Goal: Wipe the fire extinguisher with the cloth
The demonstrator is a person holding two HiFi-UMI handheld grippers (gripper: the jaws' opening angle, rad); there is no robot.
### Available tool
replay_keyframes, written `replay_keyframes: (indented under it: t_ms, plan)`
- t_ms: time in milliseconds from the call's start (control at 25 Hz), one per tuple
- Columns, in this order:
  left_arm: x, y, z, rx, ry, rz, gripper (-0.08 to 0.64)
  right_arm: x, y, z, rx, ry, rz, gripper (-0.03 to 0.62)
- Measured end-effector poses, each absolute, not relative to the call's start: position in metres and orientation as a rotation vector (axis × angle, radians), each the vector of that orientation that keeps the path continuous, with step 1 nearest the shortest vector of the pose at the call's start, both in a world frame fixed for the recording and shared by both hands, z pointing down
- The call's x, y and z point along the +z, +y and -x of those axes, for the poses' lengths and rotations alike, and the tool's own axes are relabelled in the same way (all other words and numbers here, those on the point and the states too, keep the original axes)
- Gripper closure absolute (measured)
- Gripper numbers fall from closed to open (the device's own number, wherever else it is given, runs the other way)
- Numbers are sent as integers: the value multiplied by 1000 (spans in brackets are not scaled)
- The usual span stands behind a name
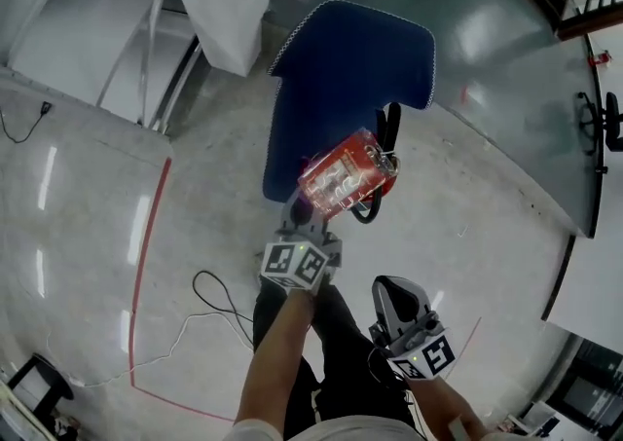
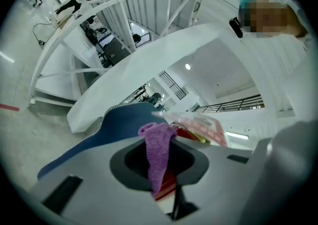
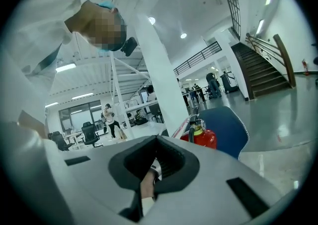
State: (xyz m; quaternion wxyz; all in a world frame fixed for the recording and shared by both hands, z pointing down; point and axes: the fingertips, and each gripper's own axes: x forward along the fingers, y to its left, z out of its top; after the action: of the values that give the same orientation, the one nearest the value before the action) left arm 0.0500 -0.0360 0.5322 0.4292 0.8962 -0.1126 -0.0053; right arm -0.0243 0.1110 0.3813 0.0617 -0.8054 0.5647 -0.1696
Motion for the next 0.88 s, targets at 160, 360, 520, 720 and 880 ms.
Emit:
replay_keyframes:
  t_ms: [160,360,520,720,880]
  plan:
    - [505,-34,-49,-27,-271,-2256,497,366,120,23,-489,1706,2431,578]
    - [474,-24,-50,-48,-245,-2272,497,353,134,27,-458,1721,2408,578]
    - [465,-18,-55,-36,-251,-2291,497,348,145,26,-449,1746,2384,578]
    - [447,-18,-48,-68,-310,-2297,497,330,152,21,-393,1804,2333,578]
    - [411,-10,-40,-139,-332,-2301,497,313,153,16,-355,1864,2293,578]
